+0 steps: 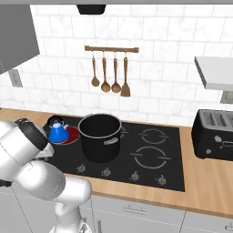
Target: Pick the kettle from the counter and place it on a stove burner. Then turn the burner on.
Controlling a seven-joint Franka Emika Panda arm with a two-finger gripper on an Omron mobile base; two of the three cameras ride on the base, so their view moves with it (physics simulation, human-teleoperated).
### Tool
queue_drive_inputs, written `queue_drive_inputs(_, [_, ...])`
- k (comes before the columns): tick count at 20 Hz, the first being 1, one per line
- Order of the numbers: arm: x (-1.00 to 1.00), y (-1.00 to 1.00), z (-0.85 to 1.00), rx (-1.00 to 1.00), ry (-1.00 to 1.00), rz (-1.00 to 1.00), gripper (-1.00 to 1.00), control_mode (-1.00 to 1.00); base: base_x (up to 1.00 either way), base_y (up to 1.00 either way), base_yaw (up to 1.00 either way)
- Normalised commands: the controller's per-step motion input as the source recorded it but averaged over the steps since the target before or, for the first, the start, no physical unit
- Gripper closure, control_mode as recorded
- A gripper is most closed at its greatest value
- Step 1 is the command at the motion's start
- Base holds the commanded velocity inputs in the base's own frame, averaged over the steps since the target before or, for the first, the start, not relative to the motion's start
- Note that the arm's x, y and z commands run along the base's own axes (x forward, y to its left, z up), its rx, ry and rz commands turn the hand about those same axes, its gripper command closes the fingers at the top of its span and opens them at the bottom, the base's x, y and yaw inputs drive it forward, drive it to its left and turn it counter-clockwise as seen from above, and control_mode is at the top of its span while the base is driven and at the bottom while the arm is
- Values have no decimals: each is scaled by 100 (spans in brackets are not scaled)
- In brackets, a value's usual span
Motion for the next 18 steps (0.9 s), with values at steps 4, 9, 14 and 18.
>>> queue_drive_inputs(4, [-41,-29,-62,-11,0,79,100,-100,0,0,0])
queue_drive_inputs(9, [-43,-28,-50,-6,0,71,100,-100,0,0,0])
queue_drive_inputs(14, [-46,-35,-8,0,-1,40,100,-100,0,0,0])
queue_drive_inputs(18, [-55,-40,9,0,-6,12,100,-100,0,0,0])
